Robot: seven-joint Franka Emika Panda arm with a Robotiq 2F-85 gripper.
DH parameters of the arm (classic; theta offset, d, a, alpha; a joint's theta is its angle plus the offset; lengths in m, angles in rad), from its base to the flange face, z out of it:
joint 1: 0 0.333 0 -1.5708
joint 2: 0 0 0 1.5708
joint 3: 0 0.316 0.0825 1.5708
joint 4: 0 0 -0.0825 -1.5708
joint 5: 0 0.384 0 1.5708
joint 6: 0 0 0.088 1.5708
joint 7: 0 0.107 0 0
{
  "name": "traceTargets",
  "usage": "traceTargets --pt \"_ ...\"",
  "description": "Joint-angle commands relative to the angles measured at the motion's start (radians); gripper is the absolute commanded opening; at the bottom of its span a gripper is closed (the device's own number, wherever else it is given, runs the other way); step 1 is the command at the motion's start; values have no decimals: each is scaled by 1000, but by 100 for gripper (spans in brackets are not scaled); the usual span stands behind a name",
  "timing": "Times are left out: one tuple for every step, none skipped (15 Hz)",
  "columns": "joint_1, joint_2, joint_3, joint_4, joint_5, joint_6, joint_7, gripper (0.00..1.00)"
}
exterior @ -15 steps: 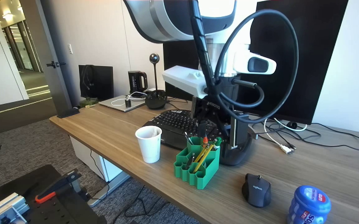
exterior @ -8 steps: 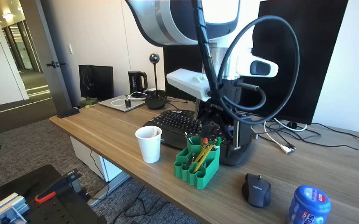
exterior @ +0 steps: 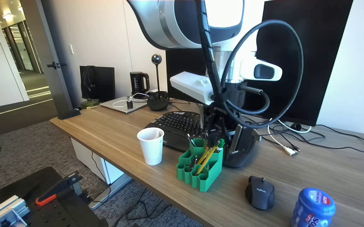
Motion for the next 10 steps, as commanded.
traceTargets --pt "7 17 -6 24 -19 1 26 45" --pt "6 18 -6 25 -19 0 28 27" --pt "6 19 -7 26 -19 -1 29 21" --pt "6 20 -7 26 -19 0 31 12" --pt "6 20 -6 26 -18 0 31 5" --pt "5 19 -6 27 -17 -1 31 1" --pt "5 18 -6 32 -17 0 31 1" --pt "5 18 -5 37 -16 0 31 4" --pt "4 18 -5 37 -14 0 29 3" --pt "4 16 -4 39 -14 -1 30 0"
